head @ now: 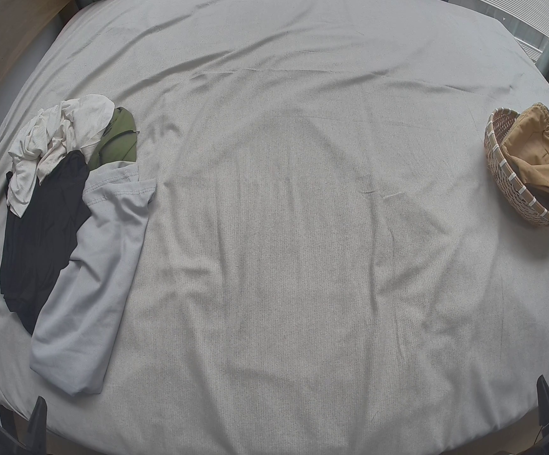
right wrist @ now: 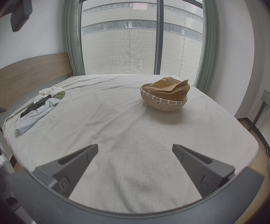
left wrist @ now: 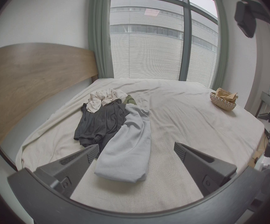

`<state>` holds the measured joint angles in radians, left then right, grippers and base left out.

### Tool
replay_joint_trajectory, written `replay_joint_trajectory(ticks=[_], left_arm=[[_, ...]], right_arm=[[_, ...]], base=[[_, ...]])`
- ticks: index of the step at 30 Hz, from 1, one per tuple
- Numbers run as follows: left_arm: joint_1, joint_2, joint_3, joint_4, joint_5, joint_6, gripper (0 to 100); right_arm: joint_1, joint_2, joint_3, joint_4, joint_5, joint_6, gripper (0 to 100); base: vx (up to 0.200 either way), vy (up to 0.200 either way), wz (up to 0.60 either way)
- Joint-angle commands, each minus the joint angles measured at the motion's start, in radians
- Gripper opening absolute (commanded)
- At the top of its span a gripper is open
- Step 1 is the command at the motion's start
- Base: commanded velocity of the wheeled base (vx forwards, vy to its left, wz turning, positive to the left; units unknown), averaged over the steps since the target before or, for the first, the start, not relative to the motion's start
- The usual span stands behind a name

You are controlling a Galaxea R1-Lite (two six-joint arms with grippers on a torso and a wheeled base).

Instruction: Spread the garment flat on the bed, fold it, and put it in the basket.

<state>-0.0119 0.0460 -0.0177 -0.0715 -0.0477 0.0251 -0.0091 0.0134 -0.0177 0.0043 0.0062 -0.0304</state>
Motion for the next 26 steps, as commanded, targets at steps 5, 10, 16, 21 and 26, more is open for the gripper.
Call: replay_joint_trajectory(ticks=[5,10,16,21,26], left_arm=[[0.017,-0.044,0.018,0.015,0.135,0.001,100],[0.012,-0.043,0.018,0.082,0.015,-0.034,100],[0.015,-0.044,0.018,0.068,0.026,-0.028,100],[0.015,-0.044,0.018,0.068,0.026,-0.025,100],[0.015,-0.044,0.018,0.068,0.026,-0.025,100]], right_arm=[[-0.003,-0.013,0.018,0.0,-0.009,0.014,100],[-0.002,-0.013,0.018,0.0,-0.008,0.015,100],[-0.003,-0.013,0.018,0.0,-0.002,0.014,100],[-0.003,-0.013,0.018,0.0,-0.006,0.021,100],[-0.003,-0.013,0.018,0.0,-0.006,0.017,100]], base=[[0.0,0.0,0.0],[0.0,0.0,0.0],[0.0,0.0,0.0],[0.0,0.0,0.0],[0.0,0.0,0.0]])
